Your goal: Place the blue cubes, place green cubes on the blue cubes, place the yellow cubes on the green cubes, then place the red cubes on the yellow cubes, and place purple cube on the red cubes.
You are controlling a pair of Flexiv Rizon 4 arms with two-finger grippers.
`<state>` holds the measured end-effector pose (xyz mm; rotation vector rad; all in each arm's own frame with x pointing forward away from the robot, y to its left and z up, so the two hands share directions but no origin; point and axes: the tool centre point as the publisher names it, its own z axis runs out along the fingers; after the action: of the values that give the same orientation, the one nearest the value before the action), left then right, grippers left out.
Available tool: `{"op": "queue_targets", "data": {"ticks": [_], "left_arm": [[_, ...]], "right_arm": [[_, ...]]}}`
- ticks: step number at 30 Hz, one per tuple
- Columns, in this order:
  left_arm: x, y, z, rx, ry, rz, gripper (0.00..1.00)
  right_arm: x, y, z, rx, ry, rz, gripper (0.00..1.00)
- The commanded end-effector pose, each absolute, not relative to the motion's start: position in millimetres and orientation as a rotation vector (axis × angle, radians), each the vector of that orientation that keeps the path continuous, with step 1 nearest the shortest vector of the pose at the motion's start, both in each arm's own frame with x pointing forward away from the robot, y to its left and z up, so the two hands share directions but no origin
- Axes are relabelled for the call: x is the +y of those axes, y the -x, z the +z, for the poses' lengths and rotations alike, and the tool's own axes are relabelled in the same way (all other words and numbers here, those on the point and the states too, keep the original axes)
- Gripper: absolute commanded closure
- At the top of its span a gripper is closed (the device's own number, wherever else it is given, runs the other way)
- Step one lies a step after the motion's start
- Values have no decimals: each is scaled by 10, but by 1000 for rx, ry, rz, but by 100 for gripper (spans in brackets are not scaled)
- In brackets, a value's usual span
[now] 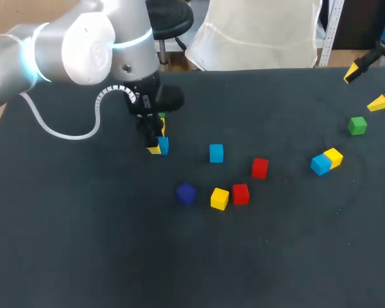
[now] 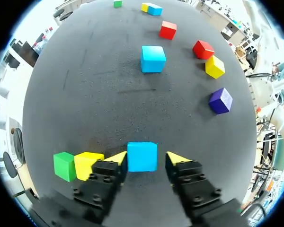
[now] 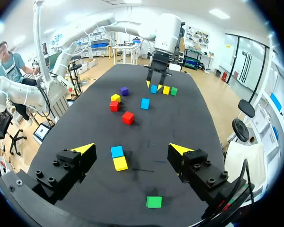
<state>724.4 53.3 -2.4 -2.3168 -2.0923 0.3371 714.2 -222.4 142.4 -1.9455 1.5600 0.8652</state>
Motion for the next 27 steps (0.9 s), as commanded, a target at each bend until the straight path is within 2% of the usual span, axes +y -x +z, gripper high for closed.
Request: {"op": "queue_targets", "data": {"ticks": [1, 27], "left_arm": [[522, -7228, -20, -2091, 2318, 336, 100], [-219, -7157, 125, -2287, 2190, 455, 100]], "right_arm": [[-2224, -7134, 1420, 1559, 1944, 863, 0], [-2224, -7134, 1420, 1559, 1944, 863, 0]]}}
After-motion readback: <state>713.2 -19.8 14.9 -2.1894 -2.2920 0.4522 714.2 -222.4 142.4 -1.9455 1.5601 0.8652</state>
